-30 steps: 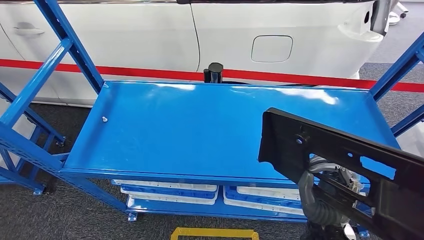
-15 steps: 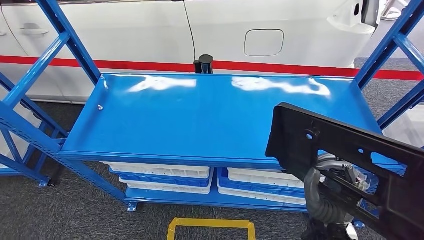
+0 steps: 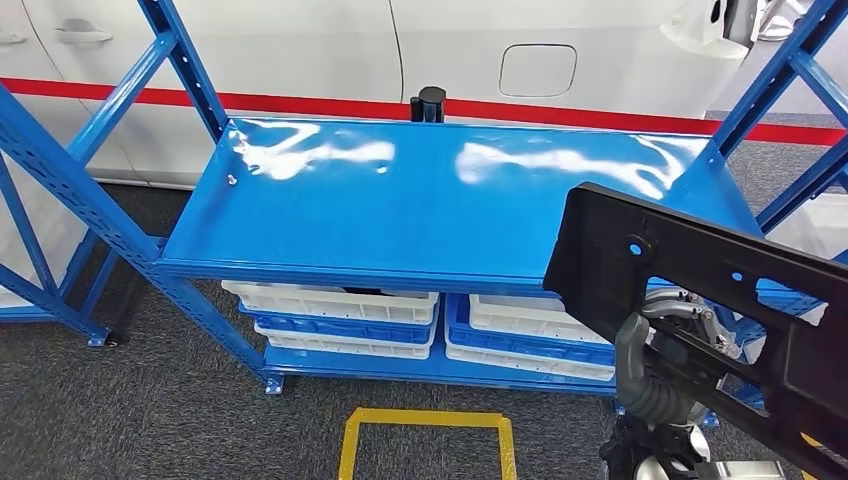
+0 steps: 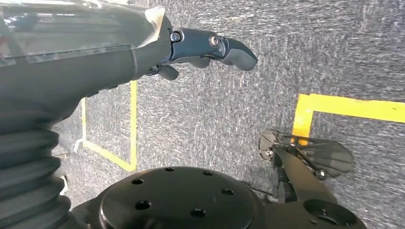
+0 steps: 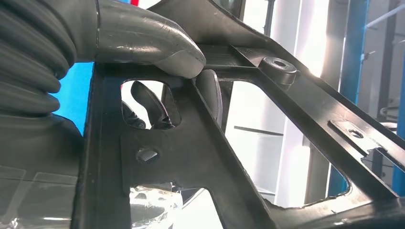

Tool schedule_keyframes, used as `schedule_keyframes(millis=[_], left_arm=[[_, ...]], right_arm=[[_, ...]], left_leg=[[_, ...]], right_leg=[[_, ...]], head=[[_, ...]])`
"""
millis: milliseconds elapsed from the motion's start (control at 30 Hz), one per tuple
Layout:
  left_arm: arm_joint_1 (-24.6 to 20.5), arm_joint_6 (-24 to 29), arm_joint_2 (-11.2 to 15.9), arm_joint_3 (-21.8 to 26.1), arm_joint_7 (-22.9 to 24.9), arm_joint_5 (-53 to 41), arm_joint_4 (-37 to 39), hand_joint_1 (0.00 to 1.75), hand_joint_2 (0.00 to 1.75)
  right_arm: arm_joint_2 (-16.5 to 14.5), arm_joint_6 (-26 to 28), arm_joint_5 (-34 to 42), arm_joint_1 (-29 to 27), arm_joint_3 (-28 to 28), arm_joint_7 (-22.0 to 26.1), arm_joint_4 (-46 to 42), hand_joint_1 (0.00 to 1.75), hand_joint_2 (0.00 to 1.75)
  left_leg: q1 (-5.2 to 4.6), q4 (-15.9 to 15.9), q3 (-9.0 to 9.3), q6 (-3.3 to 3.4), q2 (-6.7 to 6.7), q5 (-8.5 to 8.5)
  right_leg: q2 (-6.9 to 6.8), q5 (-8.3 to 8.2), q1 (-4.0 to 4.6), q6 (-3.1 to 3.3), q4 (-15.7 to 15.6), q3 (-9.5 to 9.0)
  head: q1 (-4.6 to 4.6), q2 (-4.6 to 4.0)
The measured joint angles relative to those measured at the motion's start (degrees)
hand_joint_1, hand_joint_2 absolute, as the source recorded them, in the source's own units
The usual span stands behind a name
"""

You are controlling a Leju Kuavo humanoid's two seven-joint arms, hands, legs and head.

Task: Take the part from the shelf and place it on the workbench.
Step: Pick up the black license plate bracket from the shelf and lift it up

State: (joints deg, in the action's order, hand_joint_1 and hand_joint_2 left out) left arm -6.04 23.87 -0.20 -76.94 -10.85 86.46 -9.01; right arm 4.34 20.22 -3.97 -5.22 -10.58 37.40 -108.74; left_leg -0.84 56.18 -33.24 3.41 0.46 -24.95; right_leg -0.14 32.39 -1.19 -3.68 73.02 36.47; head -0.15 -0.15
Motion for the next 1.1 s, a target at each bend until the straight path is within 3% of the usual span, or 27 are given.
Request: schedule_keyframes(millis=[67, 133, 167, 233, 267, 300, 367, 400, 433, 467, 500, 533, 600, 667, 733, 767, 800, 867, 900, 933, 1000, 1067, 1100], left_arm=[[-0.2, 0.0, 0.0, 0.0, 0.0, 0.0, 0.0, 0.00, 1.75], [-0.5, 0.1, 0.1, 0.0, 0.1, -0.1, 0.0, 0.00, 1.75], [-0.5, 0.1, 0.1, 0.0, 0.2, -0.1, 0.0, 0.00, 1.75], [-0.6, 0.2, 0.3, 0.0, 0.4, -0.1, 0.1, 0.00, 1.75], [-0.6, 0.3, 0.4, 0.0, 0.5, -0.1, 0.1, 0.00, 1.75], [-0.7, 0.3, 0.4, 0.0, 0.6, -0.1, 0.1, 0.00, 1.75], [-0.9, 0.4, 0.4, 0.0, 0.8, -0.1, 0.2, 0.00, 1.75], [-1.0, 0.5, 0.4, 0.0, 1.0, -0.1, 0.2, 0.00, 1.75], [-1.1, 0.5, 0.4, 0.0, 1.1, -0.1, 0.2, 0.00, 1.75], [-1.2, 0.7, 0.4, 0.0, 1.3, -0.2, 0.2, 0.00, 1.75], [-1.2, 0.8, 0.4, -0.1, 1.5, -0.3, 0.2, 0.00, 1.75], [-1.1, 1.0, 0.4, -0.2, 1.8, -0.5, 0.2, 0.00, 1.75], [-0.9, 1.2, 0.4, -0.5, 2.4, -0.7, 0.2, 0.00, 1.75], [-0.6, 1.2, 0.4, -0.8, 2.7, -0.9, 0.2, 0.00, 1.75], [-0.5, 1.3, 0.4, -0.8, 2.7, -1.0, 0.3, 0.00, 1.75], [-0.5, 1.3, 0.4, -0.9, 2.8, -1.0, 0.3, 0.00, 1.75], [-0.5, 1.3, 0.4, -0.9, 2.8, -1.0, 0.3, 0.00, 1.75], [-0.5, 1.3, 0.4, -1.0, 3.0, -1.0, 0.3, 0.00, 1.75], [-0.4, 1.3, 0.4, -1.0, 3.0, -1.0, 0.3, 0.00, 1.75], [-0.4, 1.3, 0.4, -1.1, 3.1, -1.1, 0.3, 0.00, 1.75], [-0.4, 1.3, 0.4, -1.1, 3.2, -1.1, 0.3, 0.00, 1.75], [-0.6, 1.3, 0.4, -1.1, 3.4, -1.1, 0.3, 0.00, 1.75], [-0.7, 1.4, 0.5, -1.1, 3.5, -1.2, 0.3, 0.00, 1.75]], right_arm=[[0.1, 0.1, 0.1, 0.1, -0.1, 0.0, 0.2, 1.75, 1.75], [0.2, 0.3, 0.2, 0.1, -0.2, 0.0, 0.3, 1.75, 1.75], [0.2, 0.4, 0.3, 0.1, -0.2, 0.0, 0.4, 1.75, 1.75], [0.2, 0.5, 0.4, 0.1, -0.3, 0.0, 0.5, 1.75, 1.75], [0.2, 0.6, 0.5, 0.1, -0.3, 0.0, 0.5, 1.75, 1.75], [0.2, 0.6, 0.6, 0.1, -0.4, 0.0, 0.5, 1.75, 1.75], [0.1, 0.7, 0.7, 0.1, -0.4, 0.0, 0.6, 1.75, 1.75], [0.1, 0.7, 0.8, 0.1, -0.4, 0.0, 0.6, 1.75, 1.75], [0.1, 0.7, 0.9, 0.1, -0.4, 0.0, 0.6, 1.75, 1.75], [0.1, 0.7, 1.1, 0.1, -0.4, 0.0, 0.7, 1.75, 1.75], [0.1, 0.7, 1.2, 0.1, -0.4, -0.1, 0.7, 1.75, 1.75], [0.1, 0.7, 1.3, 0.1, -0.4, -0.1, 0.8, 1.75, 1.75], [0.2, 0.7, 1.6, 0.1, -0.4, -0.1, 0.8, 1.75, 1.75], [0.2, 0.7, 1.7, 0.1, -0.4, -0.1, 0.8, 1.75, 1.75], [0.2, 0.8, 1.7, 0.1, -0.4, -0.1, 0.9, 1.75, 1.75], [0.3, 0.8, 1.7, 0.1, -0.4, -0.1, 0.9, 1.75, 1.75], [0.4, 0.8, 1.7, 0.1, -0.4, -0.1, 0.9, 1.75, 1.75], [0.5, 0.8, 1.8, 0.1, -0.4, -0.1, 1.1, 1.75, 1.75], [0.6, 0.8, 1.8, 0.0, -0.4, -0.1, 1.1, 1.75, 1.75], [0.6, 0.9, 1.9, 0.0, -0.4, -0.1, 1.2, 1.75, 1.75], [0.6, 0.9, 2.2, 0.0, -0.3, -0.1, 1.4, 1.75, 1.75], [0.7, 0.8, 2.6, 0.1, -0.3, -0.1, 1.5, 1.75, 1.75], [0.7, 0.6, 2.8, 0.2, -0.3, -0.1, 1.5, 1.75, 1.75]], left_leg=[[-0.11, 0.6, -1.46, -0.37, 0.01, 0.90], [-0.27, 1.1, -2.36, -0.93, 0.00, 1.80], [-0.33, 1.2, -2.52, -1.19, 0.01, 2.24], [-0.26, 1.2, -2.75, -1.72, -0.04, 2.77], [-0.17, 1.8, -3.02, -2.06, -0.12, 1.77], [-0.06, 3.3, -3.44, -2.42, -0.21, -0.31], [0.24, 9.3, -4.56, -3.07, -0.33, -6.24], [0.38, 12.9, -4.98, -3.32, -0.34, -8.41], [0.52, 15.7, -4.97, -3.51, -0.35, -9.30], [0.67, 16.9, -4.32, -3.62, -0.34, -9.05], [0.85, 15.8, -2.69, -3.65, -0.34, -7.78], [1.04, 12.9, -0.38, -3.62, -0.37, -6.19], [1.19, 5.2, 4.47, -3.35, -0.72, -4.55], [0.80, 1.1, 6.25, -2.94, -1.09, -4.58], [0.52, 0.1, 5.89, -2.17, -1.02, -3.98], [0.50, -0.5, 5.67, -1.67, -0.96, -3.61], [0.58, -1.0, 5.35, -1.08, -0.81, -3.18], [0.50, -1.5, 4.33, -0.25, -0.55, -2.38], [0.43, -1.4, 3.70, -0.01, -0.38, -1.92], [0.37, -1.3, 3.08, 0.01, -0.27, -1.49], [0.43, -0.9, 1.77, -0.17, -0.10, -0.73], [0.58, 0.0, 0.22, -0.66, -0.05, -0.11], [0.56, 0.6, -0.55, -0.97, -0.05, 0.16]], right_leg=[[-0.02, -1.62, 0.05, -0.52, -7.7, -5.93], [0.06, -0.92, 0.36, 0.11, -15.5, -10.94], [0.11, -0.37, 0.58, 0.62, -17.0, -11.62], [0.08, -0.86, 0.39, 1.58, -17.3, -10.88], [0.01, -1.37, 0.20, 2.21, -17.3, -10.45], [-0.07, -1.93, -0.02, 2.82, -17.3, -9.97], [-0.20, -3.05, -0.03, 3.56, -17.2, -8.99], [-0.22, -3.54, 0.04, 3.60, -17.1, -8.41], [-0.23, -3.99, 0.10, 3.53, -16.9, -7.76], [-0.23, -4.39, 0.13, 3.41, -16.7, -7.03], [-0.22, -4.74, 0.13, 3.24, -16.4, -6.35], [-0.19, -5.03, 0.13, 3.08, -16.2, -5.83], [-0.17, -5.70, 0.19, 2.42, -16.0, -4.90], [-0.22, -6.56, 0.11, 1.36, -15.9, -4.06], [-0.28, -7.18, -0.08, 0.43, -15.9, -3.29], [-0.24, -6.73, -0.12, 0.27, -15.5, -2.66], [-0.20, -5.34, -0.06, 0.44, -14.1, -1.80], [-0.09, -0.92, -0.04, 1.18, -7.8, 0.46], [-0.08, 1.06, -0.07, 1.40, -3.9, 1.43], [-0.07, 2.03, -0.09, 1.26, -0.9, 1.90], [-0.08, 1.22, -0.20, 0.22, 0.1, 0.62], [-0.08, -1.05, -0.48, -0.98, -6.7, -4.26], [-0.01, -1.47, -0.43, -1.14, -11.0, -6.94]], head=[[0.01, 0.00], [-0.08, 0.00], [-0.12, 0.00], [-0.16, 0.00], [-0.21, 0.00], [-0.31, 0.00], [-0.47, 0.00], [-0.50, 0.00], [-0.49, 0.00], [-0.50, 0.00], [-0.49, 0.00], [-0.51, 0.00], [-0.46, 0.00], [-0.44, 0.00], [-0.46, 0.00], [-0.48, 0.00], [-0.35, 0.00], [-0.09, 0.00], [0.09, 0.00], [0.09, 0.00], [0.10, 0.00], [0.14, 0.00], [0.16, 0.00]])
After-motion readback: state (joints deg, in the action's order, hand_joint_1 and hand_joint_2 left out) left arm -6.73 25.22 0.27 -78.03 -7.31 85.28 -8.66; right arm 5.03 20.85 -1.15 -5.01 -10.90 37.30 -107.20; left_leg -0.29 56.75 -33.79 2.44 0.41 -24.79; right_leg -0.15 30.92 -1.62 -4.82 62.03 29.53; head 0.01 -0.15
